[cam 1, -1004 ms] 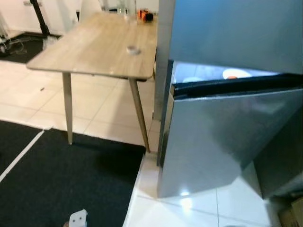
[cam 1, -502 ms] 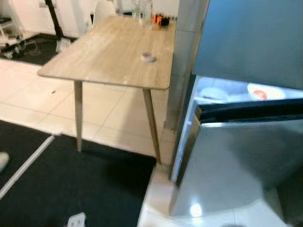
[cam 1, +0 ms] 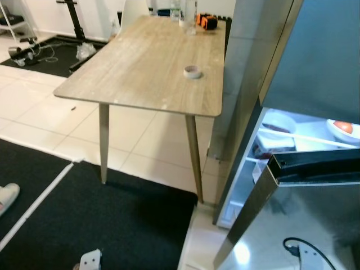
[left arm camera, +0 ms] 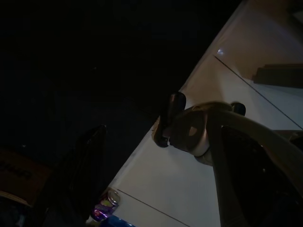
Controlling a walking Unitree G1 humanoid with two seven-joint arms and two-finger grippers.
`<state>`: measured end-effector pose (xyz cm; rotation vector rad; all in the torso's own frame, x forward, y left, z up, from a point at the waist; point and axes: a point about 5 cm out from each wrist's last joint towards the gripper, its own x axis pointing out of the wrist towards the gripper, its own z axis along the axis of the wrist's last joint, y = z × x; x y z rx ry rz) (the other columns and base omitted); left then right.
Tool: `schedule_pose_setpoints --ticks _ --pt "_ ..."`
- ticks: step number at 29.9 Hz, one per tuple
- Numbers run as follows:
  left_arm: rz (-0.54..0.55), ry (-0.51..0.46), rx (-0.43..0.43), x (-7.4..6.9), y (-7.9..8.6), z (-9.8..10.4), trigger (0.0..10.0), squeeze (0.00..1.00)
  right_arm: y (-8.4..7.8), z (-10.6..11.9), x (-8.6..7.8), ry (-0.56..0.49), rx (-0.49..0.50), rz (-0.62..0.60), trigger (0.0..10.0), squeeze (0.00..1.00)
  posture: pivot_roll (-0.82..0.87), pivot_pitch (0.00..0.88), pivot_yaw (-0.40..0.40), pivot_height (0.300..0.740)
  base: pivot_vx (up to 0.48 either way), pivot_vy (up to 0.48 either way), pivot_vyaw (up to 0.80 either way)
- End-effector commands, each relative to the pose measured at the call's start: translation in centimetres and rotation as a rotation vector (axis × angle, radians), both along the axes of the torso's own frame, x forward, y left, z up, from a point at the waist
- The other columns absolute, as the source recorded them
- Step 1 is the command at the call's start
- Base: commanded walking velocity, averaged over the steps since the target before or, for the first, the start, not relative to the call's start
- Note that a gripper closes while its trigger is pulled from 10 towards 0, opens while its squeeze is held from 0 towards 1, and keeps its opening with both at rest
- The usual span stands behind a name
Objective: Restocking fridge
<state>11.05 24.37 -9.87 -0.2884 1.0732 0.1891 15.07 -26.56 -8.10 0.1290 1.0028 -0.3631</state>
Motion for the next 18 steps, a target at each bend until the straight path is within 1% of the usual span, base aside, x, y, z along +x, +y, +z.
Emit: schedule_pose_setpoints --ticks 1,3,5,6,7,8,10,11,12,13,14,17,18 --pt "-0.002 0.018 -0.005 -0.5 -0.2 -0.2 10.0 0.0 -1.1 1.0 1.2 -0.092 0.006 -0.063 10.0 0.0 -0.01 0.0 -0.026 0.74 0.0 0.0 0.0" --pt "-0.002 0.018 -0.007 -0.5 -0.3 -0.2 10.0 0.0 -1.7 2.0 2.8 -0.195 0.031 -0.108 10.0 0.0 -0.01 0.0 -0.026 0.74 0.0 0.0 0.0" --pt "-0.004 0.02 -0.011 -0.5 -0.3 -0.2 10.0 0.0 -2.4 3.0 3.9 -0.277 0.054 -0.161 10.0 0.0 -0.01 0.0 -0.026 0.74 0.0 0.0 0.0" --pt "-0.004 0.02 -0.011 -0.5 -0.3 -0.2 10.0 0.0 -2.4 3.0 3.9 -0.277 0.054 -0.161 10.0 0.0 -0.01 0.0 -0.026 0.74 0.0 0.0 0.0" --pt "-0.006 0.02 -0.016 -0.6 -0.3 -0.2 10.0 0.0 -3.0 4.1 5.2 -0.364 0.075 -0.198 10.0 0.0 -0.01 0.0 -0.028 0.74 0.0 0.0 0.0" --pt "-0.006 0.02 -0.016 -0.6 -0.3 -0.2 10.0 0.0 -3.0 4.1 5.2 -0.364 0.075 -0.198 10.0 0.0 -0.01 0.0 -0.028 0.74 0.0 0.0 0.0" --pt "-0.006 0.021 -0.017 -0.6 -0.3 -0.2 10.0 0.0 -3.5 5.5 6.9 -0.46 0.092 -0.208 10.0 0.0 -0.01 0.0 -0.028 0.74 0.0 0.0 0.0" --pt "-0.006 0.021 -0.017 -0.6 -0.3 -0.2 10.0 0.0 -3.5 5.5 6.9 -0.46 0.092 -0.208 10.0 0.0 -0.01 0.0 -0.028 0.74 0.0 0.0 0.0" --pt "-0.006 0.021 -0.017 -0.7 -0.3 -0.2 10.0 0.0 -3.6 5.9 7.4 -0.481 0.088 -0.203 10.0 0.0 -0.01 0.0 -0.032 0.74 0.0 0.0 0.0" --pt "-0.006 0.021 -0.017 -0.7 -0.3 -0.2 10.0 0.0 -3.6 5.9 7.4 -0.481 0.088 -0.203 10.0 0.0 -0.01 0.0 -0.032 0.74 0.0 0.0 0.0" --pt "-0.006 0.021 -0.017 -0.7 -0.2 -0.2 10.0 0.0 -3.7 6.2 7.7 -0.497 0.085 -0.199 10.0 0.0 -0.01 0.0 -0.032 0.74 0.0 0.0 0.0" --pt "-0.004 0.02 -0.018 -0.7 -0.2 -0.2 10.0 0.0 -4.0 7.4 8.9 -0.562 0.093 -0.206 10.0 0.0 -0.01 0.0 -0.035 0.74 0.0 0.0 0.0" --pt "-0.004 0.02 -0.019 -0.7 -0.2 -0.2 10.0 0.0 -4.1 8.1 9.8 -0.603 0.101 -0.204 10.0 0.0 -0.01 0.0 -0.035 0.74 0.0 0.0 0.0"
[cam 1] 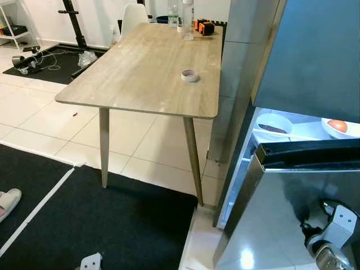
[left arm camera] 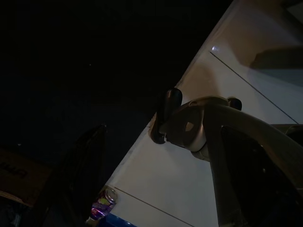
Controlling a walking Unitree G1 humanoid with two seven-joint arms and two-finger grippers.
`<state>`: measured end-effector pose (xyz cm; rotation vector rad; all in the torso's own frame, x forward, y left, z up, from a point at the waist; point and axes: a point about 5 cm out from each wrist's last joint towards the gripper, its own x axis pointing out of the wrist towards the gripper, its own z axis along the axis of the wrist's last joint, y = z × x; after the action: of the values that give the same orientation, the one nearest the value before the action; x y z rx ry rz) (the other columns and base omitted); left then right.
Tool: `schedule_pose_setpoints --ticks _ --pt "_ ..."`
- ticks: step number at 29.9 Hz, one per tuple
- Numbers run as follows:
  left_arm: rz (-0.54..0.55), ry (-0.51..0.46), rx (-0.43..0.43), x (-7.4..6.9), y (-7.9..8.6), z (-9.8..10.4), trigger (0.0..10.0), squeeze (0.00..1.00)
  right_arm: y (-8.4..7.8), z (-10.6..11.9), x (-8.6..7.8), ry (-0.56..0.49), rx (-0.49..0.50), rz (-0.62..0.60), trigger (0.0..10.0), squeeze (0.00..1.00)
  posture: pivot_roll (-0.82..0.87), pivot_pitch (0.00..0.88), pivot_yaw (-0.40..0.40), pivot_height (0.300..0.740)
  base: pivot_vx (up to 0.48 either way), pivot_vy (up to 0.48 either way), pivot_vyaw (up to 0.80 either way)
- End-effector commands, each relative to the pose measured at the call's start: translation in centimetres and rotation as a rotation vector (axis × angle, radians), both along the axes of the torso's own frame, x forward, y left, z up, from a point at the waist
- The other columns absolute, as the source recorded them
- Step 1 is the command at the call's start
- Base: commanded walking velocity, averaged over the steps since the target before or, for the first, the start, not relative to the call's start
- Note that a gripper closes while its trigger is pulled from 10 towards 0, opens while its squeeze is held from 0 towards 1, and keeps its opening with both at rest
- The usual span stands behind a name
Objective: Restocking fridge
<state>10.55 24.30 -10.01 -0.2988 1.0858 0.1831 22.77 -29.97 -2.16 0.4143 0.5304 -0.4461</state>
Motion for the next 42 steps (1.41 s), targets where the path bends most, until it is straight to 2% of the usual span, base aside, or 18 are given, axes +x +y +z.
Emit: schedule_pose_setpoints --ticks 1,10,14,18,19,20,22,24,25,28,29,30,32,35,36,38,40,42 --pt "-0.003 0.008 -0.007 -0.3 -0.2 -0.1 10.0 0.0 -0.7 2.6 2.6 -0.143 -0.027 0.003 10.0 0.0 -0.01 0.0 -0.035 0.74 0.0 0.0 0.0" --pt "-0.008 0.01 -0.019 -0.4 -1.2 -0.4 10.0 0.0 -0.2 6.6 6.7 -0.316 -0.042 0.056 10.0 0.0 0.01 0.0 -0.047 0.74 0.0 0.0 0.0" --pt "-0.007 0.011 -0.024 -0.4 -1.6 -0.5 10.0 0.0 -0.2 7.0 7.0 -0.327 -0.048 0.064 10.0 0.0 0.01 0.0 -0.048 0.74 0.0 0.0 0.0" --pt "-0.005 0.015 -0.028 -0.6 -1.8 -0.6 10.0 0.0 -0.3 6.3 6.4 -0.301 -0.046 0.064 10.0 0.0 0.01 0.0 -0.049 0.74 0.0 0.0 0.0" --pt "-0.004 0.016 -0.029 -0.7 -1.8 -0.6 10.0 0.0 -0.3 5.9 6.0 -0.283 -0.041 0.061 10.0 0.0 0.01 0.0 -0.049 0.74 0.0 0.0 0.0" --pt "-0.003 0.02 -0.028 -0.9 -1.7 -0.6 10.0 0.0 -0.3 3.9 4.2 -0.189 -0.041 0.061 10.0 0.0 0.0 0.0 -0.048 0.74 0.0 0.0 0.0" --pt "-0.003 0.022 -0.028 -0.9 -1.7 -0.6 10.0 0.0 -0.2 3.2 3.6 -0.154 -0.041 0.062 10.0 0.0 0.0 0.0 -0.048 0.74 0.0 0.0 0.0" --pt "-0.003 0.024 -0.025 -1.1 -1.5 -0.6 10.0 0.0 0.1 1.1 1.5 -0.029 -0.039 0.07 10.0 0.0 0.0 0.0 -0.048 0.74 0.0 0.0 0.0" --pt "-0.004 0.025 -0.021 -1.1 -1.4 -0.6 10.0 0.0 0.5 -0.5 -0.3 0.069 -0.047 0.087 10.0 0.0 0.01 0.0 -0.047 0.74 0.0 0.0 0.0" --pt "-0.004 0.026 -0.019 -1.1 -1.3 -0.6 10.0 0.0 0.8 -1.5 -1.5 0.134 -0.052 0.099 10.0 0.0 0.01 0.0 -0.047 0.74 0.0 0.0 0.0" --pt "-0.006 0.023 -0.008 -1.1 -1.1 -0.5 10.0 0.0 2.1 -4.2 -5.2 0.292 -0.037 0.131 10.0 0.0 0.01 0.0 -0.048 0.74 0.0 0.0 0.0" --pt "-0.006 0.023 -0.008 -1.1 -1.1 -0.5 10.0 0.0 2.1 -4.2 -5.2 0.292 -0.037 0.131 10.0 0.0 0.01 0.0 -0.048 0.74 0.0 0.0 0.0" --pt "-0.009 0.02 0.001 -1.0 -1.0 -0.5 10.0 0.0 3.6 -6.2 -8.4 0.421 -0.024 0.186 10.0 0.0 0.02 0.0 -0.047 0.74 0.0 0.0 0.0" --pt "-0.053 0.03 0.024 -0.8 -1.0 -0.5 10.0 0.0 5.4 -7.7 -11.2 0.548 -0.026 0.309 10.0 0.0 0.02 0.0 -0.044 0.74 0.0 0.0 0.0" --pt "-0.053 0.03 0.024 -0.8 -1.0 -0.5 10.0 0.0 5.4 -7.7 -11.2 0.548 -0.026 0.309 10.0 0.0 0.02 0.0 -0.044 0.74 0.0 0.0 0.0" --pt "-0.097 0.046 0.058 -0.7 -0.9 -0.5 10.0 0.0 6.3 -8.3 -12.6 0.629 -0.049 0.4 10.0 0.0 0.03 0.0 -0.042 0.74 0.0 0.0 0.0" --pt "-0.097 0.046 0.058 -0.7 -0.9 -0.5 10.0 0.0 6.3 -8.3 -12.6 0.629 -0.049 0.4 10.0 0.0 0.03 0.0 -0.042 0.74 0.0 0.0 0.0" --pt "-0.162 0.065 0.127 -0.4 -0.6 -0.4 10.0 0.0 7.2 -8.7 -13.0 0.7 -0.138 0.583 10.0 0.0 0.04 0.0 -0.043 0.74 0.0 0.0 0.0"
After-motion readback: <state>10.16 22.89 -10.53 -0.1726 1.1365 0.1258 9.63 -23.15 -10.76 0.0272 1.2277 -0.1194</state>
